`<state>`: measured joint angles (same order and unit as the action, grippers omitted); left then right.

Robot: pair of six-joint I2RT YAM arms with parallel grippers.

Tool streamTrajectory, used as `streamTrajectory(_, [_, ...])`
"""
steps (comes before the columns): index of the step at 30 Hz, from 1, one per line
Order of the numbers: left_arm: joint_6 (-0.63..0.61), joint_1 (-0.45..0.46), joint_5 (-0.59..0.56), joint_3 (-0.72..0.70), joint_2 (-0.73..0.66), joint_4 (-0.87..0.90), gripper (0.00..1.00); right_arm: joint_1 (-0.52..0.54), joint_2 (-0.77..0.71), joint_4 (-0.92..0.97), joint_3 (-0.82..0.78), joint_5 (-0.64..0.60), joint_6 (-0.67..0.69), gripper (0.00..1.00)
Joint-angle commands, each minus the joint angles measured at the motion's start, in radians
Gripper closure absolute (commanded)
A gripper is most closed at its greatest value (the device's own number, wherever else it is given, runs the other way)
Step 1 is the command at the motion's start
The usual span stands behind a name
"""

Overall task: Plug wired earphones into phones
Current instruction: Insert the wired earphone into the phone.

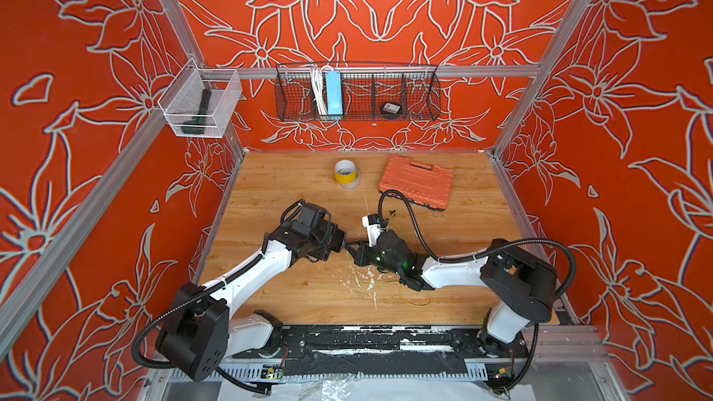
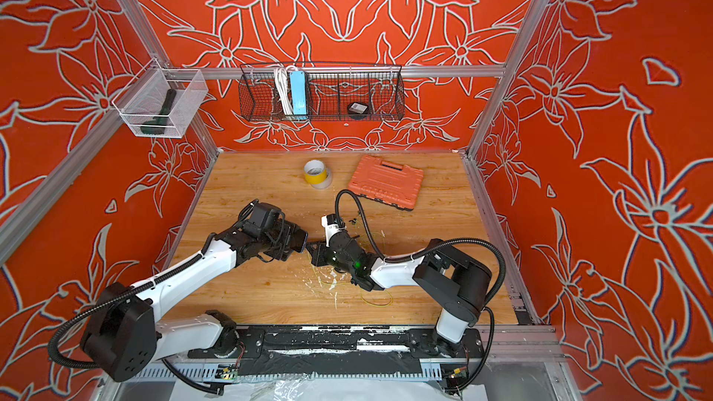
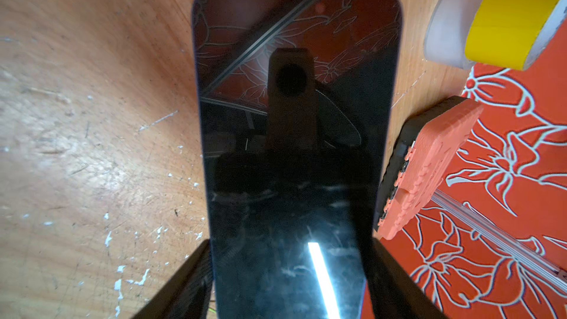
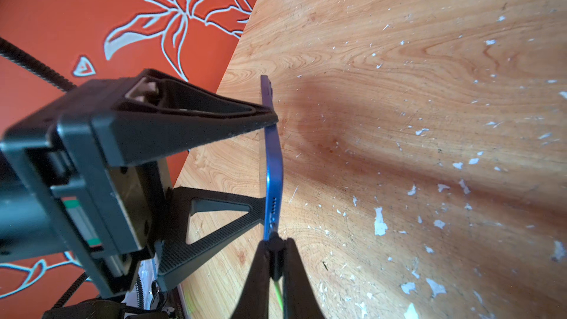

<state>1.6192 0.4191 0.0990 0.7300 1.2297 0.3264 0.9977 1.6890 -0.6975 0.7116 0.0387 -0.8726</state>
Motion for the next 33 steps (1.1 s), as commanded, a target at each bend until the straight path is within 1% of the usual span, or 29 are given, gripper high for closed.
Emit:
streamTrajectory(1, [0.048,0.029,0.06,-0.004,-0.04,-0.03,0.3,0.008,0.012,0.031,0.038,-0.068,0.02,1.0])
streamTrajectory(9, [0.099,0.062,0.019,-0.012,-0.059,-0.022,0.3,0.028,0.022,0.011,0.054,-0.09,0.016,1.0])
streamTrajectory(13, [0.133,0.077,0.016,-0.035,-0.07,-0.056,0.3,0.041,0.032,-0.005,0.057,-0.093,0.016,1.0])
streamTrajectory(19, [0.14,0.096,0.004,-0.026,-0.062,-0.064,0.3,0.044,0.031,-0.014,0.067,-0.081,0.004,1.0])
streamTrajectory(24, [0.146,0.112,-0.013,-0.022,-0.053,-0.057,0.3,0.045,0.024,0.033,0.092,-0.072,0.001,1.0])
streamTrajectory(26, [0.148,0.114,0.003,-0.032,-0.053,-0.085,0.3,0.045,0.029,0.033,0.096,-0.071,0.001,1.0])
streamTrajectory(30, [0.135,0.123,0.008,-0.016,-0.052,-0.066,0.31,0.044,0.033,0.055,0.091,-0.1,-0.014,1.0])
streamTrajectory(33, [0.156,0.146,-0.004,-0.025,-0.063,-0.072,0.31,0.044,0.038,0.095,0.12,-0.105,-0.007,1.0])
